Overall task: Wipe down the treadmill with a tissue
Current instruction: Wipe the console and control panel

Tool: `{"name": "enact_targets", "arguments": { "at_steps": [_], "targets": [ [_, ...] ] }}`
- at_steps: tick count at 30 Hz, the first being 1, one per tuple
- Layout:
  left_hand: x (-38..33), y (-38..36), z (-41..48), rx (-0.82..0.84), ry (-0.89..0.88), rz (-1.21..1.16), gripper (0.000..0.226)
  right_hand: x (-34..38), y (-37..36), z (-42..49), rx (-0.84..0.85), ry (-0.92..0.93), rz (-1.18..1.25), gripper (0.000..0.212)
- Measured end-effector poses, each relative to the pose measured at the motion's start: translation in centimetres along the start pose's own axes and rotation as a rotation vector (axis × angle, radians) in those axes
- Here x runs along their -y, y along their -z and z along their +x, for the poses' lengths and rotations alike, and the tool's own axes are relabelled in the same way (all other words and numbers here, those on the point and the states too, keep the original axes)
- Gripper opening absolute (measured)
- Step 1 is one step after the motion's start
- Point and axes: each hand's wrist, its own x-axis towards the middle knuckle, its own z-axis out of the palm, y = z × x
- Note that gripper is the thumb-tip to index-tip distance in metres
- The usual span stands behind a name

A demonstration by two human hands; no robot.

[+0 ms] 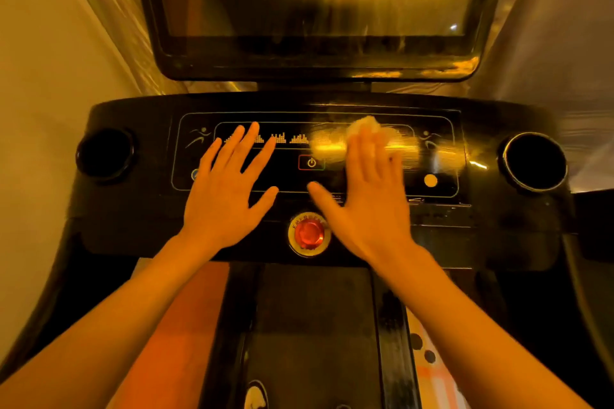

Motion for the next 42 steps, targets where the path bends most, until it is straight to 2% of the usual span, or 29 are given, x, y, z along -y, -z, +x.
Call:
{"name": "enact_targets", "arguments": {
  "at_steps": [3, 6, 8, 10, 12, 13, 15, 18, 21, 23, 26, 28, 29, 31, 33, 34, 36, 38, 42],
  "targets": [
    [0.0, 0.1, 0.0, 0.009, -0.005, 0.01, 0.071, 3.5, -1.7, -0.9, 0.1, 0.231, -0.058, 0.096],
    [0.2, 0.0, 0.0, 0.001, 0.0, 0.001, 0.071, -1.3, -0.2, -2.6, 0.105, 0.277, -0.117, 0.088],
    [0.2, 0.0, 0.1, -0.011, -0.004, 0.0, 0.071, -6.3, 1.7, -3.8, 0.037, 0.132, -0.129, 0.086],
    [0.2, 0.0, 0.2, -0.024, 0.001, -0.008, 0.071, -9.8, 3.2, -4.1, -0.017, -0.122, -0.086, 0.092],
    [0.0, -0.1, 0.2, -0.024, 0.01, -0.026, 0.071, -9.5, 3.2, -3.8, -0.041, -0.304, -0.052, 0.102],
    [0.0, -0.1, 0.2, -0.024, 0.011, -0.032, 0.071, -7.9, 2.6, -3.5, -0.05, -0.324, -0.055, 0.104],
    [-0.1, 0.1, 0.1, -0.028, 0.013, -0.032, 0.071, -3.2, 0.9, -3.1, -0.041, -0.211, -0.05, 0.1],
    [0.0, 0.2, -0.1, -0.017, 0.006, -0.024, 0.071, 2.3, -1.5, -3.1, 0.056, 0.096, -0.014, 0.094],
    [0.0, 0.2, -0.1, -0.02, -0.001, -0.018, 0.071, -0.5, -0.9, -3.4, 0.086, 0.256, -0.074, 0.086],
    [0.0, 0.1, 0.0, -0.036, 0.0, -0.031, 0.07, -5.6, 0.4, -4.3, 0.015, 0.155, -0.13, 0.082],
    [-0.1, 0.0, 0.0, -0.062, 0.015, -0.059, 0.069, -12.0, 3.0, -5.1, -0.099, -0.243, -0.09, 0.089],
    [-0.2, 0.0, 0.0, -0.067, 0.019, -0.075, 0.069, -11.6, 3.1, -4.7, -0.14, -0.4, -0.03, 0.094],
    [-0.2, 0.0, 0.0, -0.065, 0.018, -0.079, 0.069, -9.9, 2.6, -4.3, -0.146, -0.405, -0.009, 0.095],
    [-0.2, 0.0, -0.1, -0.063, 0.016, -0.077, 0.069, -4.9, 1.0, -4.0, -0.117, -0.253, 0.017, 0.092],
    [-0.1, 0.0, -0.2, -0.053, 0.02, -0.061, 0.069, -0.3, -1.0, -4.6, -0.03, 0.014, 0.051, 0.086],
    [0.0, 0.0, -0.3, -0.045, 0.017, -0.052, 0.069, 0.8, -1.6, -5.0, 0.012, 0.12, 0.057, 0.084],
    [0.0, 0.0, -0.3, -0.042, 0.014, -0.045, 0.068, -0.3, -1.4, -4.9, 0.037, 0.203, 0.036, 0.079],
    [0.1, -0.1, -0.3, -0.043, 0.015, -0.048, 0.068, -4.3, -0.3, -5.0, -0.016, 0.122, -0.015, 0.078],
    [0.0, -0.2, -0.2, -0.051, 0.022, -0.054, 0.068, -11.7, 2.3, -5.9, -0.122, -0.346, 0.028, 0.087]
  ]
}}
